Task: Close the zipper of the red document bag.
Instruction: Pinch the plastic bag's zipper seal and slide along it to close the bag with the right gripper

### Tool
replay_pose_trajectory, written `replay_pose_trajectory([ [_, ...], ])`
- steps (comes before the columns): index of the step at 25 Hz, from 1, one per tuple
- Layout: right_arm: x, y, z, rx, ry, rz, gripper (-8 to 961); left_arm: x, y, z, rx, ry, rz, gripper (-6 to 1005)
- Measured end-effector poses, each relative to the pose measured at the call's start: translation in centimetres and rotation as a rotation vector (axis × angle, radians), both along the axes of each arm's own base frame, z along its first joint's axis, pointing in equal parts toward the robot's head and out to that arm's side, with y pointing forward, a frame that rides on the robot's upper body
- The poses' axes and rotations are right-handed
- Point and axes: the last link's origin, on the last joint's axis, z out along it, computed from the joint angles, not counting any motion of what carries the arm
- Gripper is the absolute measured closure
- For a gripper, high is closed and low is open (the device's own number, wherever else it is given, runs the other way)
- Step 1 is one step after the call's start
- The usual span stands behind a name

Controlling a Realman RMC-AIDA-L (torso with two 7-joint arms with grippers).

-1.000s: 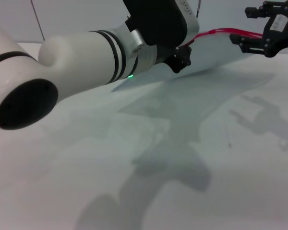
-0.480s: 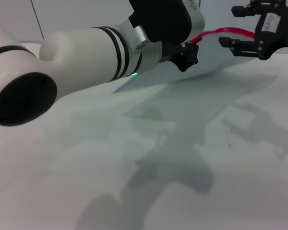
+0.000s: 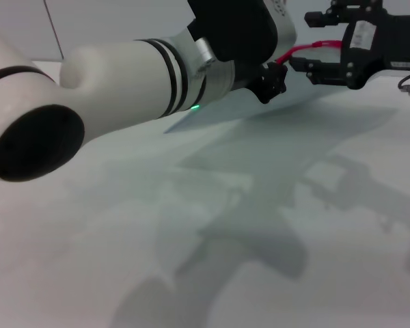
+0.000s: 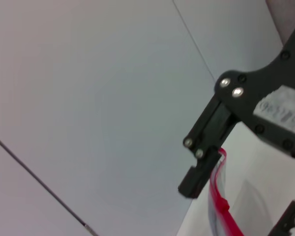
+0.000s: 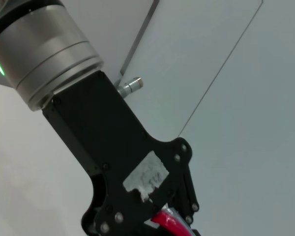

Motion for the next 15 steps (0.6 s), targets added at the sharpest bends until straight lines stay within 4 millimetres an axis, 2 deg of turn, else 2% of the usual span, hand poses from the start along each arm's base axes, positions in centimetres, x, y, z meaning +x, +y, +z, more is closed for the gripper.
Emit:
replay_pose_trajectory([
  [5,0.28,0.44,0.09,0.033,-0.008,0.002,292,0.18,-0.12,0.01,-0.007,-0.007,-0.001,922],
  [7,0.29,0.48,0.10,0.036,-0.009,0.003,355,0.19,-0.13,0.01,-0.007,-0.007,-0.002,922],
  [15,0.48,0.50,0.07,0.045,-0.008,0.001,353,0.08,-0.11,0.06,-0.009,-0.003,0.004,920],
])
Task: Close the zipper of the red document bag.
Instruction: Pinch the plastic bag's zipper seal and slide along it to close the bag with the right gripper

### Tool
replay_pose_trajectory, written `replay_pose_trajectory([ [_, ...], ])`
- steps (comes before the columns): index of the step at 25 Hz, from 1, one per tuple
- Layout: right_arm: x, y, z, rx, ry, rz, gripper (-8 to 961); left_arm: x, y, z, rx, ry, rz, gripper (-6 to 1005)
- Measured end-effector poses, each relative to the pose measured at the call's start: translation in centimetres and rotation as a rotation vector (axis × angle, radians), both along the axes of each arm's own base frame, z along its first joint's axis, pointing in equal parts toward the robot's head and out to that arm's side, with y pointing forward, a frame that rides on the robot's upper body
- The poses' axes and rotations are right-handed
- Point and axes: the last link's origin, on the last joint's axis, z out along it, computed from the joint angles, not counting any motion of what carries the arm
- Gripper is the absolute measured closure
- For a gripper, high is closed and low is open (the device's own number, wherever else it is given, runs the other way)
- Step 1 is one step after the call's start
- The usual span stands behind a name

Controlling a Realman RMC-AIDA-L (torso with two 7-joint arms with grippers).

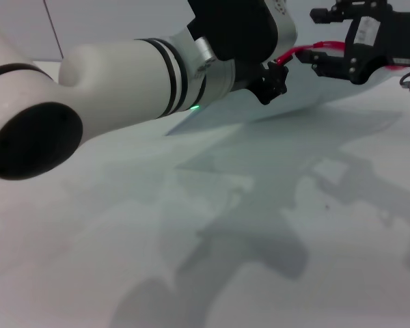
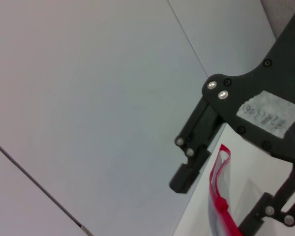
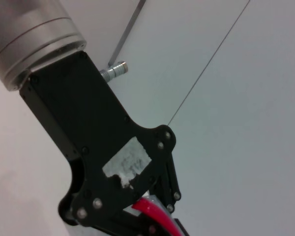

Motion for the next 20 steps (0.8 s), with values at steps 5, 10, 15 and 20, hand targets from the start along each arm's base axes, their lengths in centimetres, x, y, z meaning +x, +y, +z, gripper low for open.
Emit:
replay_pose_trajectory([
  [5,0.00,-0.17,-0.30,-0.019,-0.005,0.004,387,-0.01,0.05,0.07,0.002,-0.001,0.001,920],
  [10,-0.14,-0.27,-0.84,-0.038,-0.014,0.010,469,-0.01,0.04,0.06,0.002,-0.001,0.001,919],
  [15,-0.22,-0.24,-0.95,-0.038,-0.017,0.013,529,0.00,0.06,0.08,0.002,-0.001,0.001,918],
  [20,-0.28,-0.14,-0.91,-0.033,-0.017,0.013,593,0.01,0.03,0.02,0.001,0.000,0.000,917],
])
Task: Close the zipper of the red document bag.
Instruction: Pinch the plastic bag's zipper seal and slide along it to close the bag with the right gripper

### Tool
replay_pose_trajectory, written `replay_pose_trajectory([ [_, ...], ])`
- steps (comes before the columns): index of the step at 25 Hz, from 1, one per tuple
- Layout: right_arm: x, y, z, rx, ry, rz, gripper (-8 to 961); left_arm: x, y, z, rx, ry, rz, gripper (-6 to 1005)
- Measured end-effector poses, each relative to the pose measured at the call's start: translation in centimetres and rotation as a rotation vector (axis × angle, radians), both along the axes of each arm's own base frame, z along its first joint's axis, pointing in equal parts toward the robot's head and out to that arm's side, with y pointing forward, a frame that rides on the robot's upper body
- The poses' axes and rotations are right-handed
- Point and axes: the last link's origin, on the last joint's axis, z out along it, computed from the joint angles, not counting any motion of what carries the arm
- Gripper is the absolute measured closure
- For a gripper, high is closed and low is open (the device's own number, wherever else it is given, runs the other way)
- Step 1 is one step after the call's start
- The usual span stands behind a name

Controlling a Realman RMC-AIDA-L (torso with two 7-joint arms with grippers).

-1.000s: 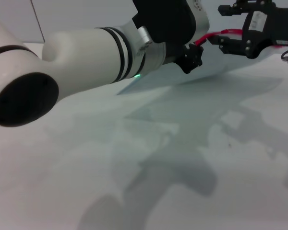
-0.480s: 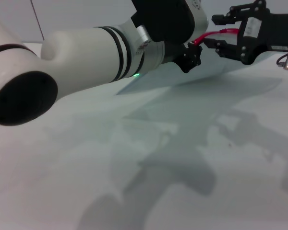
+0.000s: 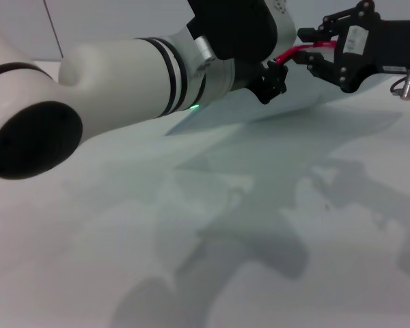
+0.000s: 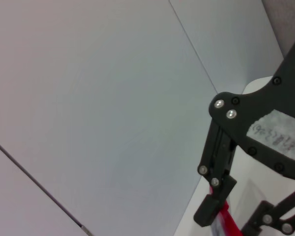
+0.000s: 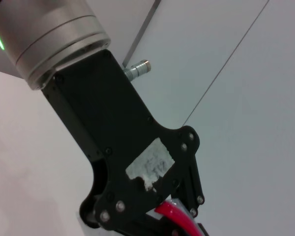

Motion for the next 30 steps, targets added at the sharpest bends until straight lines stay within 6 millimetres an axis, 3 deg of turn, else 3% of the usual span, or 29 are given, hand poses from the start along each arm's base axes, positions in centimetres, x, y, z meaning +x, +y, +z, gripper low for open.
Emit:
replay_pose_trajectory([
  [5,-0.02,0.07,0.10,0.005,0.003,-0.001,692,0.06,-0.07,-0.08,-0.002,0.001,-0.003,916],
  [30,0.77,0.83,0.07,0.040,0.005,-0.042,686,0.14,-0.25,0.09,0.000,-0.005,-0.005,911],
])
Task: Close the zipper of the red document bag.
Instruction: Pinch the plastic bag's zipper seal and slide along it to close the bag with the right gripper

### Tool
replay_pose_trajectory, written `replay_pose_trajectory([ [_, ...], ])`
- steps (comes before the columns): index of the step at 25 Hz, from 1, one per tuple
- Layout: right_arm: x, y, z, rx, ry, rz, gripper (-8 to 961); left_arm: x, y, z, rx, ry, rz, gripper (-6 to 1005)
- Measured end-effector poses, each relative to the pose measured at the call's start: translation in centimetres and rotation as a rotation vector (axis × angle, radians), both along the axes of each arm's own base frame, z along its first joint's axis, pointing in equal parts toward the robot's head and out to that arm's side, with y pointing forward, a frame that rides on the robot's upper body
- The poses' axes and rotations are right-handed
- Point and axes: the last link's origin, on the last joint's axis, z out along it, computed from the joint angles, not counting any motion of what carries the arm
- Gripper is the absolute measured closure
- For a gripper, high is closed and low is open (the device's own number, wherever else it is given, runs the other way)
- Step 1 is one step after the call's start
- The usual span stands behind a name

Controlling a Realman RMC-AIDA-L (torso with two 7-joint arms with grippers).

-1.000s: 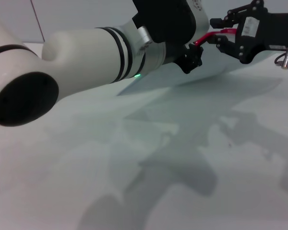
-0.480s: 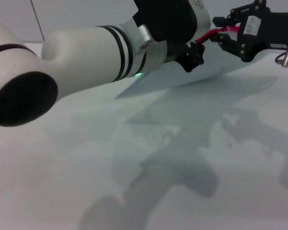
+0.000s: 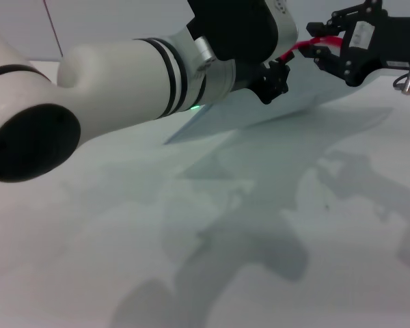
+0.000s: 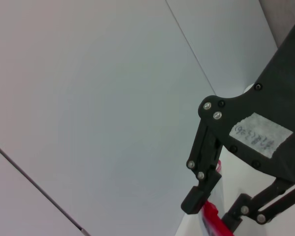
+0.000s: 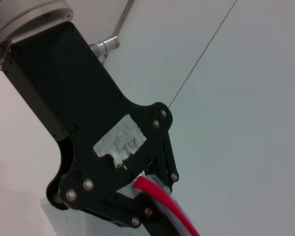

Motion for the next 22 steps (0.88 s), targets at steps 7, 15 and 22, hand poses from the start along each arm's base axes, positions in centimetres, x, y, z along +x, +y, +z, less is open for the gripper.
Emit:
replay_pose_trajectory([
  [7,0.06,-0.17,-0.21,-0.011,-0.005,0.002,695,-0.11,0.09,0.13,0.005,0.000,0.003,909],
  [15,0.01,-0.33,-0.22,-0.013,-0.005,0.007,724,-0.21,0.15,0.21,0.008,0.000,0.007,908],
  [22,-0.03,-0.37,-0.26,-0.016,-0.004,0.008,765,-0.25,0.20,0.24,0.010,0.002,0.008,906],
])
